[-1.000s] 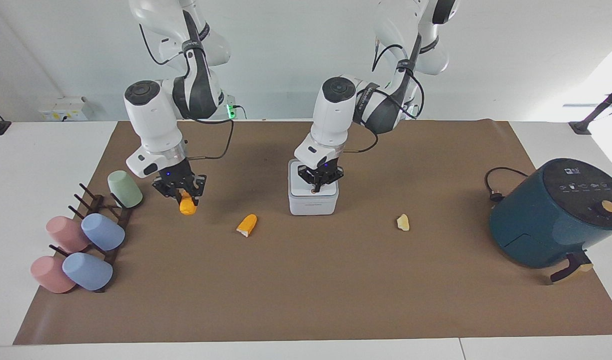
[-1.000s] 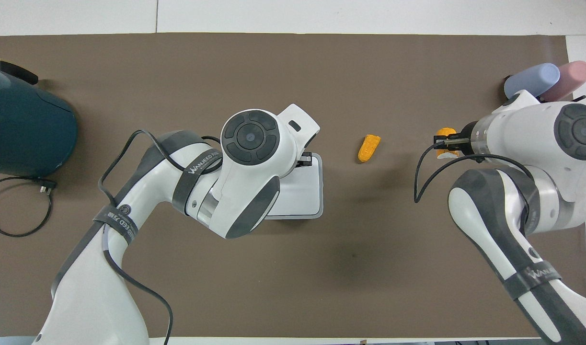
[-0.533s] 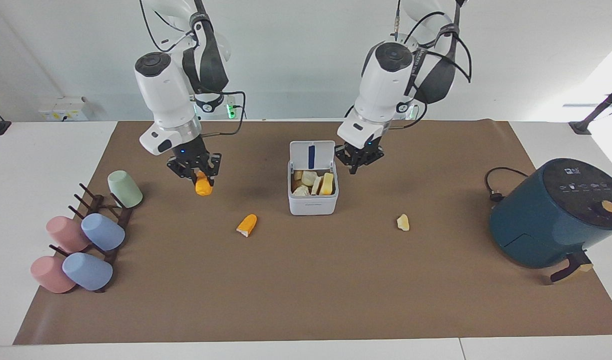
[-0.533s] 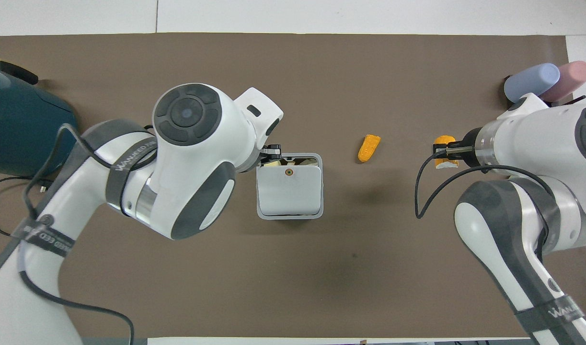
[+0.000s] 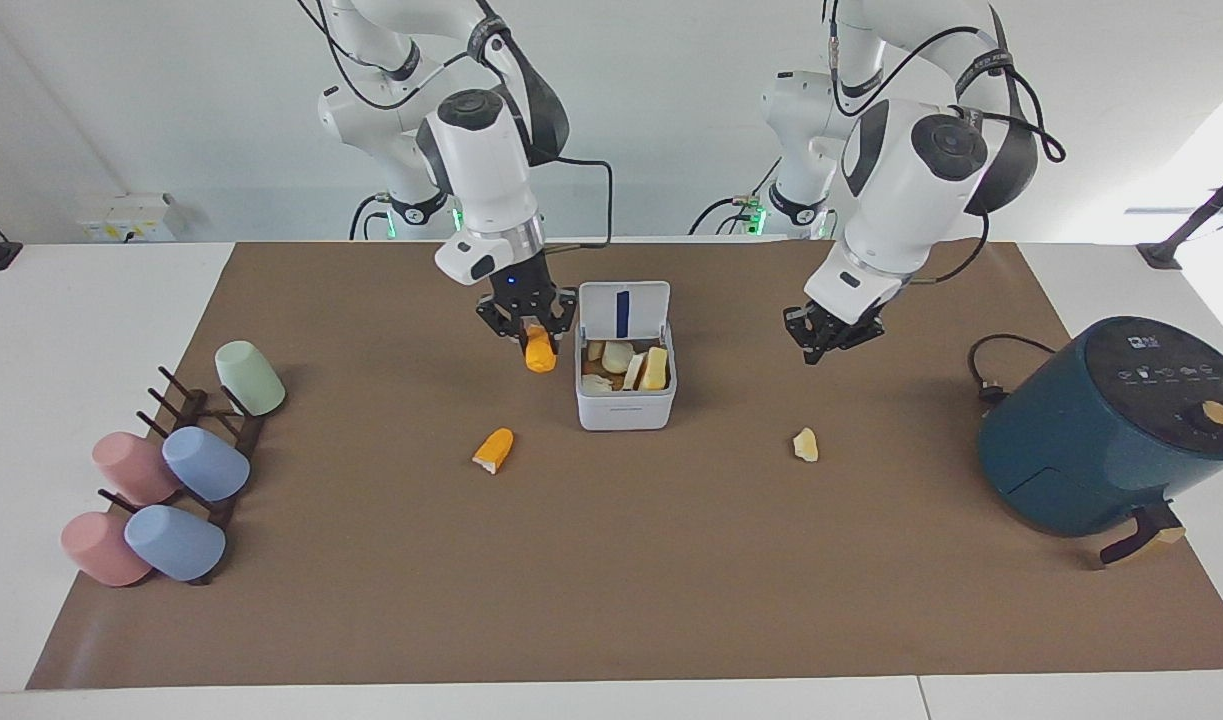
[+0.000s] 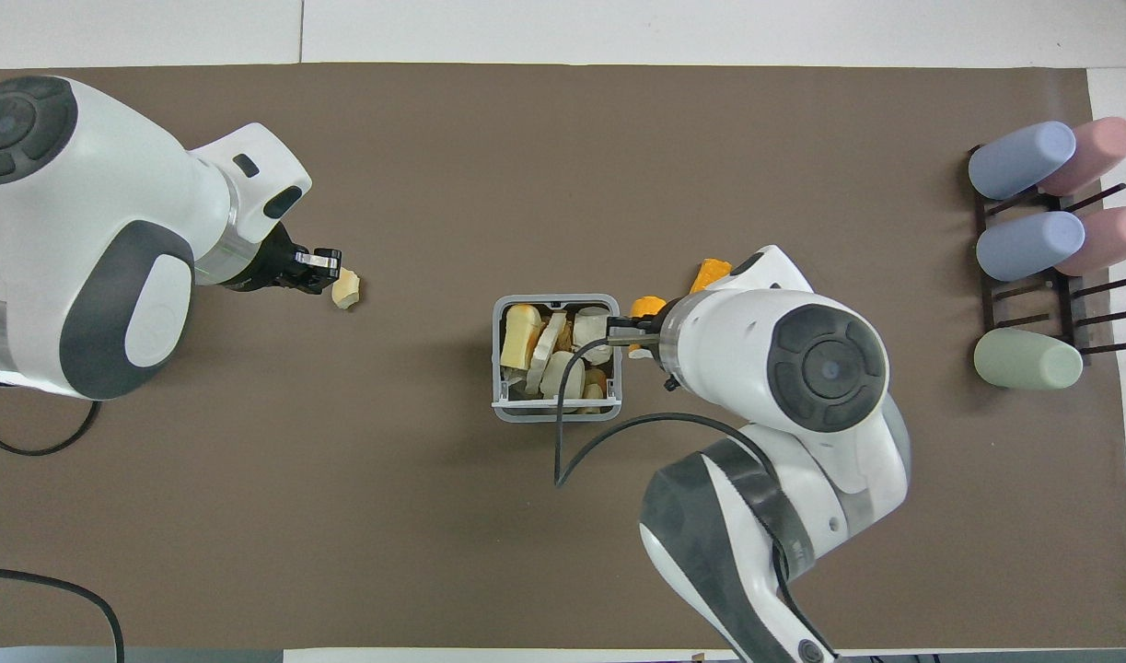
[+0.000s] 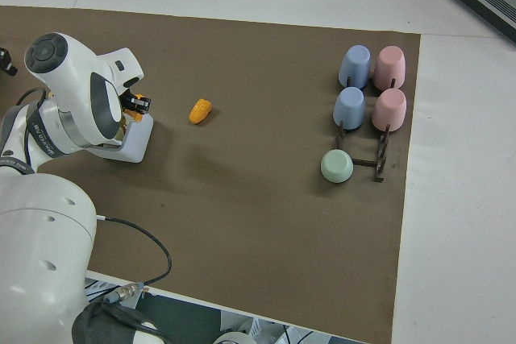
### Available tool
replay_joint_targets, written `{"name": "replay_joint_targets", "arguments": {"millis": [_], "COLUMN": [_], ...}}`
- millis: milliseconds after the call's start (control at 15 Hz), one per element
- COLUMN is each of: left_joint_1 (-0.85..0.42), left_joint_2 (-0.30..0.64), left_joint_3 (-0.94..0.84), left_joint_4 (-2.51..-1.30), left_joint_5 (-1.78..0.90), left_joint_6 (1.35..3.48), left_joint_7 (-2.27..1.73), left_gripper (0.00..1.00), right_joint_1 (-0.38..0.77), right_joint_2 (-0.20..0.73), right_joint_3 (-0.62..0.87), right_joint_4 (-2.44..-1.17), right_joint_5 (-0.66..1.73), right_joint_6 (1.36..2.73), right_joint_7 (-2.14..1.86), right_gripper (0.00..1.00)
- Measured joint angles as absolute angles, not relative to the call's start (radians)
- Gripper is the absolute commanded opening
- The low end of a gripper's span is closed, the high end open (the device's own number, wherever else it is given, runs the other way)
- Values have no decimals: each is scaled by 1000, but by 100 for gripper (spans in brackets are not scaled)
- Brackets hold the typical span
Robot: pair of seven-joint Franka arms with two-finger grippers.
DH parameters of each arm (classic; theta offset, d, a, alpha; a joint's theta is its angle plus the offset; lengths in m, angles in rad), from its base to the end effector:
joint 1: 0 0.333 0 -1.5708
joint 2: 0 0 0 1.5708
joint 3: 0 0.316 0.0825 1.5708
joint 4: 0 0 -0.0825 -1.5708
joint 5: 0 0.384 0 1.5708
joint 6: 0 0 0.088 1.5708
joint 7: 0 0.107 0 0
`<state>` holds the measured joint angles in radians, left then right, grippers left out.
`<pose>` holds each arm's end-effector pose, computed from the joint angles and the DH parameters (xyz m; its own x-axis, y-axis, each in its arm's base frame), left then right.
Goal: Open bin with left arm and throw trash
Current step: 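Drop the orange piece in the bin while the left gripper grabs the chunk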
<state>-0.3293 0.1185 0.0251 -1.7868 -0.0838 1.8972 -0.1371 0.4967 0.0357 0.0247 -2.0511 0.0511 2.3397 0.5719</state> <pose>0.5669 -0.1850 0.4814 0.9899 -0.1403 -0.0194 -0.1385 -0.9876 0.0741 0.5029 0.2897 0.4466 0.9780 -0.0962 0.1852 -0.0639 -0.9828 -0.1731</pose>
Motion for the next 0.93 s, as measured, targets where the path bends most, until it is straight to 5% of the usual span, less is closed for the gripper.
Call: {"name": "replay_joint_targets", "arguments": {"millis": [267,467,600,667,933], "left_joint_1": [-325,-312,-303,-302,-301], "left_joint_2": [136,190,235,258,333], "left_joint_3": [23,26,26,26,26], "left_joint_4": [-1923,-1965,-1969,-1970,-1969], "left_joint_5": [-84,-84,-84,-84,-84], "left_joint_6": [2073,2184,2237,2262,2342], "left_joint_7": [-115,-114,-113,-113,-113], "left_gripper": [76,79,79,79,77], "right_joint_1": [550,553,561,563,562], "right_joint_2": [93,96,96,96,96], "right_joint_3": [25,24,25,25,19], "right_joint_4": [-2024,-2022,-2022,-2022,-2020], "right_joint_5": [59,110,114,115,115], "right_joint_6": [2389,2392,2392,2392,2392], "right_joint_7": [614,614,614,614,614], "right_gripper": [0,0,92,100,100]}}
